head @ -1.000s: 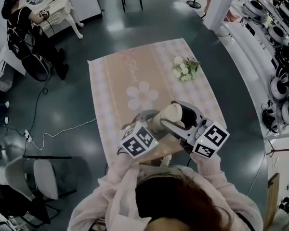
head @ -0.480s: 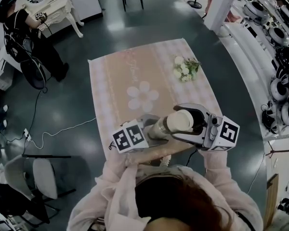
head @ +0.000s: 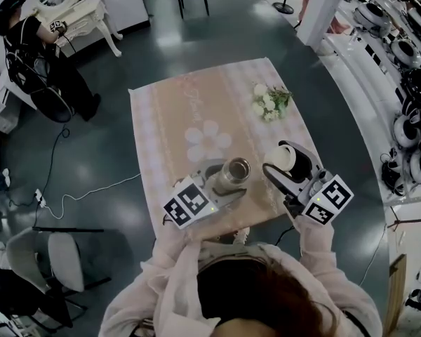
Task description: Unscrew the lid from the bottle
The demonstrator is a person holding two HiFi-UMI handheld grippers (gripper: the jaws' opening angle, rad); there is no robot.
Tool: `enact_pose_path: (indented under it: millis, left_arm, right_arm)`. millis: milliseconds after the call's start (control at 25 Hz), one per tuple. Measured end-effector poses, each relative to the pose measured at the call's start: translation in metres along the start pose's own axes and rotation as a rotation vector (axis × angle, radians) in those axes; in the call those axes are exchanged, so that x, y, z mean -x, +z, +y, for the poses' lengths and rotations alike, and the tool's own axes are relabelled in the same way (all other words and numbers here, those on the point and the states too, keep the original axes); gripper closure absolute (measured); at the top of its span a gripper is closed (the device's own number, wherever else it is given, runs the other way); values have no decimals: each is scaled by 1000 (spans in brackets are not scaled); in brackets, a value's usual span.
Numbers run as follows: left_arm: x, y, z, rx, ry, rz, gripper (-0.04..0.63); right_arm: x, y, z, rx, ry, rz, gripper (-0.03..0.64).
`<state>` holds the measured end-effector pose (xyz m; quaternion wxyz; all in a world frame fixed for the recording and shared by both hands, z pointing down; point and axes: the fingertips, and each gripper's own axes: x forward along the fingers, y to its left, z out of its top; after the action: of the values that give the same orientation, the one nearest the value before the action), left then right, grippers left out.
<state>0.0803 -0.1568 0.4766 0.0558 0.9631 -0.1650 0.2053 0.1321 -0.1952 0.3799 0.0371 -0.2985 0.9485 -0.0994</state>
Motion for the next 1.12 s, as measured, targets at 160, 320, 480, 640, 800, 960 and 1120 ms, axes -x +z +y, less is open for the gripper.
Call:
enact_pose_path:
  millis: [160,320,480,640,800,960,1120]
  left_arm:
    - [-5,5,5,6,66,-53,279]
    - [-10,4,6,39,111,-75,279]
    - [-16,1,5,41,129,-66,279]
    - [-18,2,4,42,136,-69,279]
    - [-15,3,2,62,133,-82,279]
    - [-13,6,1,62,128,-91,279]
    - [-14,5,-1,56,132,-84,279]
  right_arm:
    - [6,-26,-19,24,-148,75,310]
    - [13,-42,-23,0,-204,103,310]
    - [20,-49,-24,-14,-233,122,311]
    - [22,-52,-23,-6,-243,135,311]
    - [21,-52,-20,-10,-244,131,311]
    - [19,-54,-18,-10,-245,133,311]
    - [20,-54,-17,-9,-242,132,311]
